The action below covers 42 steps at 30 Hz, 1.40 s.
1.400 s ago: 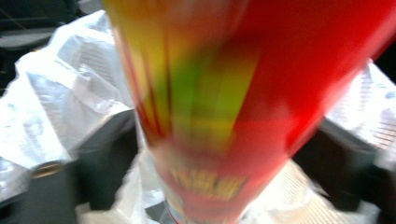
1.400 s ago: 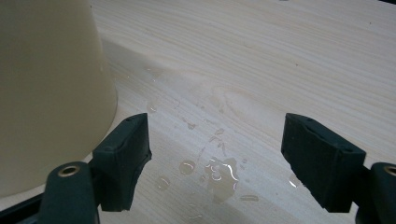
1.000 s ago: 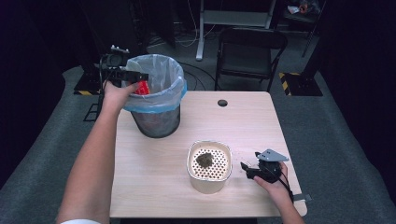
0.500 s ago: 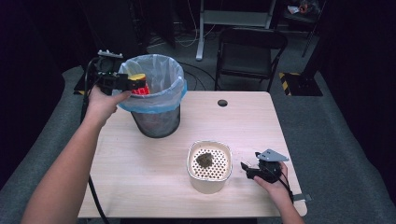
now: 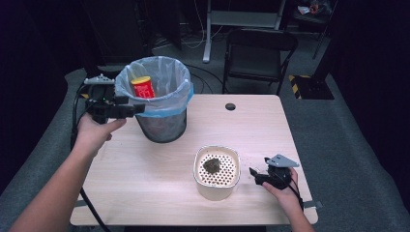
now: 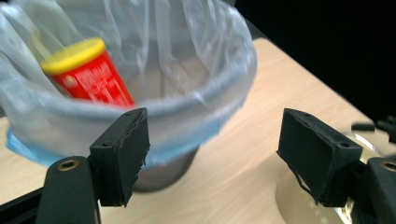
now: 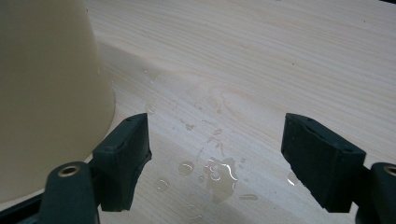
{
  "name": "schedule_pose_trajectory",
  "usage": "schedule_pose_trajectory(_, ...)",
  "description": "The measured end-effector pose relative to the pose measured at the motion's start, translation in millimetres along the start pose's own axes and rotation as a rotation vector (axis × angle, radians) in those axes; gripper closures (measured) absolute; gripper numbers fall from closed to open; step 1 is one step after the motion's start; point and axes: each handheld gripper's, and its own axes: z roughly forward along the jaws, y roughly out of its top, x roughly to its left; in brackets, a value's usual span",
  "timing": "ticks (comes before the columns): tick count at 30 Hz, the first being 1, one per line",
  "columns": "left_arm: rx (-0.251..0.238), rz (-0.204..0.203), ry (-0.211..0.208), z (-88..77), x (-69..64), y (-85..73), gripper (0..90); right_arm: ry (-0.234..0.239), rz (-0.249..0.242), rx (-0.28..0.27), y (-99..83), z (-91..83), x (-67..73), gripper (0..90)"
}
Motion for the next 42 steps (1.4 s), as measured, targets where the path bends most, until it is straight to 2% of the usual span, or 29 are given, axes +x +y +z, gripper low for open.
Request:
schedule_pose_trajectory(1,-0.005,0.000,-0.004,0.1,-1.3,-4.2,24.3,-0.006,-0.001,0.000,0.1,0.6,0.2,23.1)
schedule_pose_trajectory(2,-0.004,-0.002,-0.019,1.8,-3.4,-15.4,24.4,-0.002,-0.008,0.007,0.0,0.4,0.3,23.1)
schedule_pose_trajectory(3,-0.004,-0.002,-0.019,1.8,-3.4,-15.4,24.5,-0.002,-0.008,0.007,0.0,0.4,0.3,23.1)
schedule_pose_trajectory(7,-0.017,-0.014,-0.033,8.3,-5.5,-39.3,25.6,-0.007,-0.010,0.006,0.2,1.0,1.1,23.3)
schedule_pose_trajectory(13,-0.032,-0.038,-0.011,21.2,-4.3,-75.3,26.2,-0.005,-0.014,0.005,0.1,1.0,1.2,23.5)
schedule_pose_trajectory(15,-0.026,-0.040,0.008,25.1,-3.4,-87.9,26.9,-0.007,-0.009,0.009,-0.2,1.0,1.3,23.5)
schedule_pose_trajectory(16,-0.017,-0.047,0.017,27.5,-2.1,-98.7,27.0,-0.004,-0.011,0.008,-0.4,1.4,1.2,23.5)
schedule_pose_trajectory(22,-0.022,-0.066,0.030,32.6,4.1,-133.6,27.6,-0.005,-0.013,0.009,-0.4,1.2,1.1,23.6)
schedule_pose_trajectory(29,-0.033,-0.085,0.075,37.2,11.7,-168.5,27.3,-0.002,-0.020,0.016,-0.4,1.7,1.6,23.5)
schedule_pose_trajectory(32,-0.032,-0.114,0.071,40.2,15.5,-183.1,27.2,-0.001,-0.015,0.015,-0.6,2.0,1.8,23.6)
schedule_pose_trajectory(35,-0.022,-0.115,0.075,44.5,18.9,-197.6,26.7,-0.007,-0.019,0.014,-1.0,2.8,1.3,23.7)
schedule_pose_trajectory(38,-0.011,-0.121,0.061,49.2,22.0,-210.6,25.6,-0.004,-0.017,0.021,-1.8,3.3,0.7,23.8)
schedule_pose_trajectory(42,0.000,-0.159,0.059,56.2,29.0,-227.7,24.8,-0.011,-0.014,0.022,-2.6,3.9,-0.3,23.8)
